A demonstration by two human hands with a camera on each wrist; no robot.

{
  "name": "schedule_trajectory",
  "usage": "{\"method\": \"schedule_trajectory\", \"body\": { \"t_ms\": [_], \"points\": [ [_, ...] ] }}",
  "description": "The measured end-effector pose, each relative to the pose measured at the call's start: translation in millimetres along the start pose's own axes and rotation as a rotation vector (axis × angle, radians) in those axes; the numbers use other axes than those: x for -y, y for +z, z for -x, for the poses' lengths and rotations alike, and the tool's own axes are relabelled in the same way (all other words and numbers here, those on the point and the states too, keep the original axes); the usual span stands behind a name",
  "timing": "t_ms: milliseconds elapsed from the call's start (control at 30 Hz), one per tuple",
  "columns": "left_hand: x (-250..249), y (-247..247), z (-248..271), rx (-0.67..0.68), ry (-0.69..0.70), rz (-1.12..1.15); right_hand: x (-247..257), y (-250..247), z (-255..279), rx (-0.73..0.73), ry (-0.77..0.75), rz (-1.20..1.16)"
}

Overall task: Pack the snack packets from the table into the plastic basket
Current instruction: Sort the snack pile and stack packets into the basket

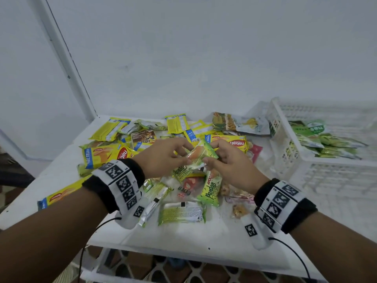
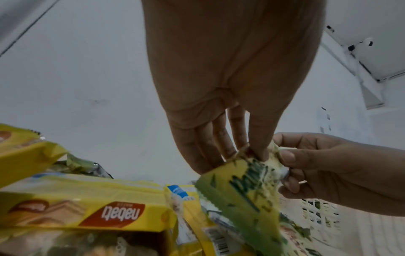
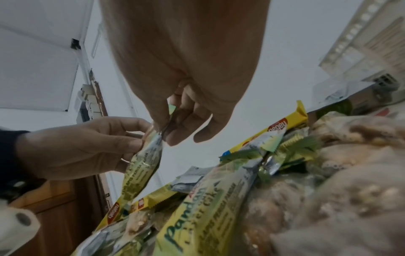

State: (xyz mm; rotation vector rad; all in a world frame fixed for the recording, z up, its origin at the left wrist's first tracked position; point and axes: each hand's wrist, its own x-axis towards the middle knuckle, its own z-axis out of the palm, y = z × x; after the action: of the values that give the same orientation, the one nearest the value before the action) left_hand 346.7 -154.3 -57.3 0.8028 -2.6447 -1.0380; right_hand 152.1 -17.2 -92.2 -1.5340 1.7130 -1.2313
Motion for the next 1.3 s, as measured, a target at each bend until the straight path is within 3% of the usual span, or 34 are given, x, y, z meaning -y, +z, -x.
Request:
{"method": "schedule_trajectory", "body": {
  "t_ms": [200,333,433,667,900,1033,1300],
  "points": [
    [6,-4,-10,-0.104,-0.026,-0.047,-29,-27,3,-0.031,-0.031,0.583],
    [7,-7,-17,-0.111,-0.048,-0.060,-52,-45,0,-0.074,0.012,0.778],
    [5,-3,-21,-0.106,-0.044,-0.070,-53,-47,1,0.009,0.028,0.773],
    [5,-4,-28,-0.131,-0.036,-0.102,-46,-33,-5,0.304,-0.157,0.807],
    [18,-11,-27,-0.164,-0.024,-0.183,-26,-32,-8,0.471,-0.138,0.896],
    [22,-12,-26,-0.158,-0.016,-0.175,-19,-24,-9,0.479,-0.208,0.946],
    [17,-20,-21,-0.165,-0.023,-0.117,-16,-25,-16,0.315,-0.285,0.866]
  ]
}}
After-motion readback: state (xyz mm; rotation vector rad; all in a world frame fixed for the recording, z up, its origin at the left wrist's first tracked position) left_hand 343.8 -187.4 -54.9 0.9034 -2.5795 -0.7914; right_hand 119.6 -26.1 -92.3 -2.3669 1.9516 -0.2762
